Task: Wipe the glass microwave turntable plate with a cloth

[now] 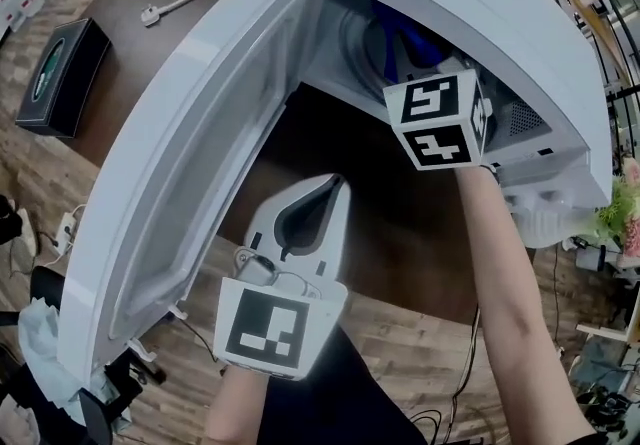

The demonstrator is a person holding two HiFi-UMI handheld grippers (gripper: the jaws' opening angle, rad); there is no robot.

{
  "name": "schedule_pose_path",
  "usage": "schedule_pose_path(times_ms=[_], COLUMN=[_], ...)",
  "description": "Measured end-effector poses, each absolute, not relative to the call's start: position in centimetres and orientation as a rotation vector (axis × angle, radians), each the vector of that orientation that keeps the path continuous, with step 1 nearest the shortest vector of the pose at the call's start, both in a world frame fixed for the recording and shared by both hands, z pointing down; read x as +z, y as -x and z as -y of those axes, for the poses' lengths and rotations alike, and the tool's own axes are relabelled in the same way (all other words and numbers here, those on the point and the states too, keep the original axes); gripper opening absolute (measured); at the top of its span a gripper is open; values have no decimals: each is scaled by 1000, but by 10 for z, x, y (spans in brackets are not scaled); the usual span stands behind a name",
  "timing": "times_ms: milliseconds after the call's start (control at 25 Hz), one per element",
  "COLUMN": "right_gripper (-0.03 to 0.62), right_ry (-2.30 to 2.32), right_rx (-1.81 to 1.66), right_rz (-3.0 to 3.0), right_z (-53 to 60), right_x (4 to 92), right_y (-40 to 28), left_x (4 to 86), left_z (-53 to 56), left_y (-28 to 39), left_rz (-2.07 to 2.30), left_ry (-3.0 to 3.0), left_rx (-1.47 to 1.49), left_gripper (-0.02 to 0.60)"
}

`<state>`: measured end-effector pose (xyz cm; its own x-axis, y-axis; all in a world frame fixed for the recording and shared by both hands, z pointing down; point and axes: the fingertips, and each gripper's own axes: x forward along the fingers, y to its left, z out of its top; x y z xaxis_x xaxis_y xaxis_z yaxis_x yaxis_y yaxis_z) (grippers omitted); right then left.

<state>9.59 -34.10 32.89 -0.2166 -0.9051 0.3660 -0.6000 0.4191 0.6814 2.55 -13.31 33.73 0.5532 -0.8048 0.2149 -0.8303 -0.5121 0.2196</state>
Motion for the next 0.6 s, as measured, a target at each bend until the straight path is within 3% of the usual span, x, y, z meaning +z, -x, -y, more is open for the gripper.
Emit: schedule_pose_path(times_ms=[600], right_gripper=[69], right_ry=[-944], right_rx=[-818], right_rz=[1551], right_z=[407], right_x=[374], right_y=[-100], left_x=[347], left_z=[135], left_y=[-15], left_rz=[1398], left_ry=[-2458], left_rx=[138], left_gripper=[3])
